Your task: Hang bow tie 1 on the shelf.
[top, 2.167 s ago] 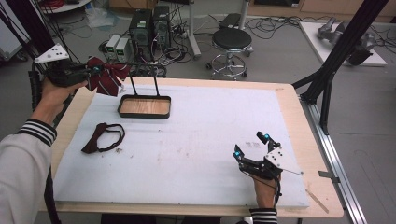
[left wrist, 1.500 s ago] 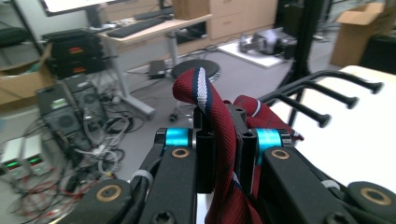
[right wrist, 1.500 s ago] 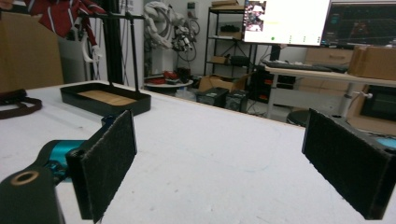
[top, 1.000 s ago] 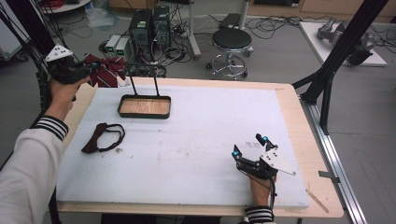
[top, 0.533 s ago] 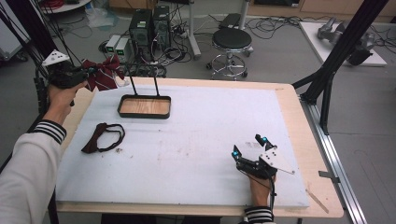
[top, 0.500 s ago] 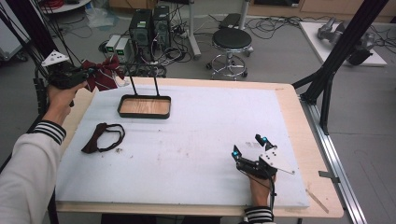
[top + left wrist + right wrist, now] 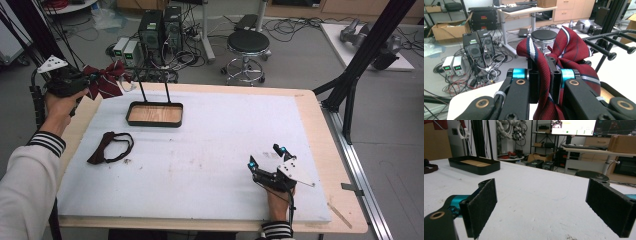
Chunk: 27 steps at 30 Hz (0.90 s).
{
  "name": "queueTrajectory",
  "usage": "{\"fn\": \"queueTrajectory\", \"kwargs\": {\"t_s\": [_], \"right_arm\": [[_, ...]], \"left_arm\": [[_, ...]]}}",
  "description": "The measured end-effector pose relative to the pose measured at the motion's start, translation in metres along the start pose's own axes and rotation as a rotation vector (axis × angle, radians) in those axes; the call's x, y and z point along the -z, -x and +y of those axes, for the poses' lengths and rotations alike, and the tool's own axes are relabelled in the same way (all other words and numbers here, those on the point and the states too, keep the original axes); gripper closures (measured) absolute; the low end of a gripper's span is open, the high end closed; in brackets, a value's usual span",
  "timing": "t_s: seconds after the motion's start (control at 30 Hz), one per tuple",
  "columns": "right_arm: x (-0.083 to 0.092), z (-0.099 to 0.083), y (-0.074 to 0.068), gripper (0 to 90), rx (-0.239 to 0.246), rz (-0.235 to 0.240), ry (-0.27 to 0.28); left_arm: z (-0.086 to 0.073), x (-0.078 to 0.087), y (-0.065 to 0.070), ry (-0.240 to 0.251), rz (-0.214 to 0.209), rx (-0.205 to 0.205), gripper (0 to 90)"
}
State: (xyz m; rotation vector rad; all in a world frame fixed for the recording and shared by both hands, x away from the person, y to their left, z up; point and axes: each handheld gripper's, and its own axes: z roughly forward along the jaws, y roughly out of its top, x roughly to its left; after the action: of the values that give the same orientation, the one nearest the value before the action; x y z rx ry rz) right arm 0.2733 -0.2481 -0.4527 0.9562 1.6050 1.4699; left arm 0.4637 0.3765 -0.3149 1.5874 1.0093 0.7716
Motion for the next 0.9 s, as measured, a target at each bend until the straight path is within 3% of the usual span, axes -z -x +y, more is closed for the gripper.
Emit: {"fn": "queueTrajectory", "kwargs": {"t_s": [0.57,0.9], "right_arm": [[0.000,0.000,0.000,9.3,0.000,-0.002,-0.002],[0.000,0.000,0.000,9.3,0.005,-0.003,-0.003]], "left_arm": [[-0.016,0.007,-0.012,-0.022,0.041,0.078,82.7],[-0.024,0.009,-0.015,-0.068,0.051,0.065,81.5]]}}
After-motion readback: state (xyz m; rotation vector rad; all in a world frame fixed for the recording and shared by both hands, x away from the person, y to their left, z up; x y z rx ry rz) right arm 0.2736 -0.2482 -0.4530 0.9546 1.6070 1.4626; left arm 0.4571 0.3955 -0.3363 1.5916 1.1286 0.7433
